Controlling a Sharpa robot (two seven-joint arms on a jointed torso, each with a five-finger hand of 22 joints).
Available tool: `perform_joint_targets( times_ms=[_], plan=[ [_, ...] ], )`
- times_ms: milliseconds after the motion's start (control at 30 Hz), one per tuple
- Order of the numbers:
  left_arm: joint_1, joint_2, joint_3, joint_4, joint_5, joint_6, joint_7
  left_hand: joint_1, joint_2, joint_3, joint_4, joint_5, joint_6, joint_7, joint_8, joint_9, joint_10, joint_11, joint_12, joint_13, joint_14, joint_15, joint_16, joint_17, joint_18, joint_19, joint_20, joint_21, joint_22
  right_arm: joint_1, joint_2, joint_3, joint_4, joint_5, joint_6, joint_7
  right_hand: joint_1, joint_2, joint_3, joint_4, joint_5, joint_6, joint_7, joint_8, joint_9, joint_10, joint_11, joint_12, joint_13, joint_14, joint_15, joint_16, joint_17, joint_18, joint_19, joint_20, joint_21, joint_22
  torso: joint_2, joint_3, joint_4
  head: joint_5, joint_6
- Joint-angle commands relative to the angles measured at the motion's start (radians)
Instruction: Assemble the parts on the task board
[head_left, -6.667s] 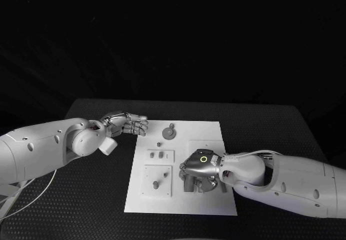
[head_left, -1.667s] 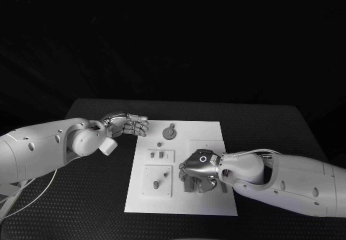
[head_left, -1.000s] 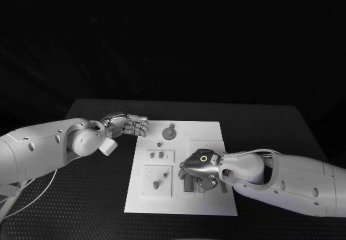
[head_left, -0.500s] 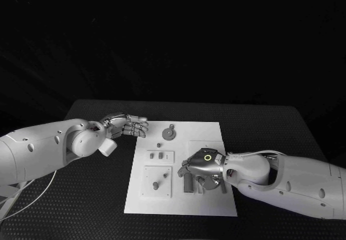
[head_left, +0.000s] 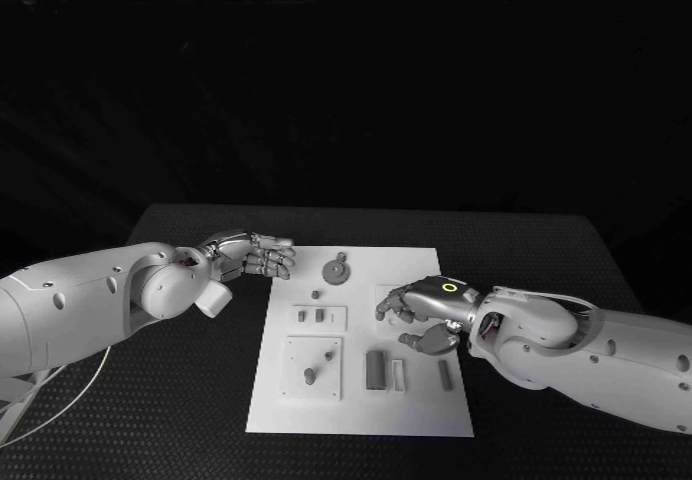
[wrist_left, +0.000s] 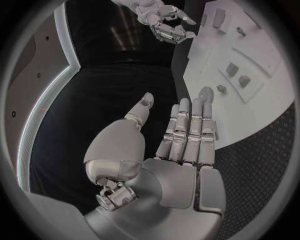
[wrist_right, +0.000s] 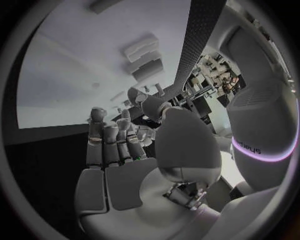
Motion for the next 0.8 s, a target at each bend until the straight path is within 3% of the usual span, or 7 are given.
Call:
perform_joint_targets(
  times_ms=[33,133,233,300,400,500,800],
  plan=[
    [0.001,0.004,0.001,0.002,0.006,0.01,0.014,-0.006,0.0,-0.003,0.0,0.0,-0.009,-0.001,-0.003,0.001,-0.004,-0.003,0.0,0.001,0.001,0.002,-0.004,0.001,0.007,-0.004,-0.003,0.002,-0.001,0.008,-0.024,0.005,-0.013,0.187,0.026,-0.046,-0.047,0.009,-0.036,0.025,0.003,0.038,0.032,0.023,0.009,0.032,-0.006,0.017,-0.002,0.029,-0.003,0.032,0.005,0.012,0.03,-0.004,0.017,0.004,0.0,-0.0001,-0.0013,-0.003,0.004],
    [0.001,0.005,0.001,0.001,0.006,0.009,0.014,-0.005,0.0,-0.003,-0.001,0.0,-0.009,-0.001,-0.003,0.001,-0.004,-0.003,0.0,0.001,0.001,0.002,-0.004,0.001,0.007,-0.004,-0.003,0.002,-0.001,0.017,-0.046,0.007,-0.02,0.247,0.078,-0.068,-0.089,0.014,-0.067,0.054,0.004,0.087,0.044,0.048,0.018,0.093,-0.008,0.024,-0.019,0.089,-0.012,0.028,0.009,0.013,0.072,-0.029,0.031,-0.001,0.0,0.0002,-0.0012,-0.005,0.005],
    [0.001,0.005,0.001,0.001,0.006,0.009,0.014,-0.005,0.0,-0.003,-0.001,0.0,-0.009,-0.001,-0.003,0.001,-0.004,-0.003,0.0,0.001,0.001,0.002,-0.004,0.001,0.007,-0.004,-0.003,0.002,-0.001,0.018,-0.068,0.008,-0.02,0.32,0.14,-0.088,-0.123,0.022,-0.083,0.093,0.003,0.128,0.025,0.068,0.027,0.171,-0.029,0.031,-0.038,0.161,-0.032,0.029,0.008,0.013,0.138,-0.057,0.049,-0.011,0.0,0.0007,-0.002,-0.008,0.008],
    [0.001,0.006,0.001,0.0,0.006,0.009,0.014,-0.005,-0.001,-0.003,-0.001,0.0,-0.009,-0.001,-0.003,0.001,-0.004,-0.003,0.0,0.001,0.001,0.002,-0.004,0.001,0.007,-0.004,-0.003,0.002,-0.001,0.018,-0.079,0.008,-0.021,0.342,0.188,-0.118,-0.153,0.037,-0.135,0.09,0.001,0.157,-0.003,0.082,0.038,0.247,-0.051,0.022,-0.06,0.241,-0.061,0.021,0.008,0.013,0.202,-0.101,0.057,-0.026,0.0,0.001,-0.0018,-0.009,0.011],
    [0.001,0.008,0.0,0.0,0.004,0.011,0.014,-0.005,-0.001,-0.003,-0.001,0.0,-0.009,-0.001,-0.003,0.001,-0.004,-0.003,0.0,0.001,0.001,0.002,-0.004,0.001,0.007,-0.004,-0.003,0.002,-0.001,0.018,-0.098,0.007,-0.016,0.334,0.264,-0.178,-0.223,0.058,-0.163,0.136,0.002,0.191,-0.011,0.099,0.049,0.271,-0.066,0.014,-0.068,0.263,-0.071,0.017,0.009,0.013,0.22,-0.111,0.05,-0.036,0.0,0.0025,-0.0019,-0.011,0.013],
    [0.0,0.009,0.0,0.0,0.0,0.013,0.013,-0.004,-0.001,-0.003,-0.001,0.0,-0.009,-0.001,-0.003,0.001,-0.003,-0.003,0.0,0.001,0.001,0.002,-0.004,0.002,0.007,-0.004,-0.003,0.002,-0.001,0.018,-0.122,0.007,-0.015,0.329,0.334,-0.246,-0.287,0.064,-0.178,0.182,0.002,0.242,-0.036,0.13,0.077,0.307,-0.091,0.013,-0.07,0.326,-0.094,0.008,0.067,0.013,0.247,-0.131,0.049,-0.043,0.001,0.0021,-0.0011,-0.018,0.016],
    [0.0,0.013,-0.001,-0.003,-0.004,0.014,0.014,-0.004,-0.001,-0.004,-0.001,0.0,-0.009,-0.001,-0.003,0.001,-0.003,-0.003,0.0,0.001,0.001,0.002,-0.004,0.002,0.007,-0.004,-0.003,0.002,-0.001,0.01,-0.174,0.005,0.03,0.326,0.364,-0.406,-0.376,0.028,-0.176,0.256,0.003,0.265,-0.056,0.143,0.111,0.347,-0.111,0.004,-0.069,0.389,-0.117,-0.005,0.127,0.013,0.276,-0.157,0.044,-0.048,0.0,0.002,-0.0022,-0.027,0.021]
  ],
)
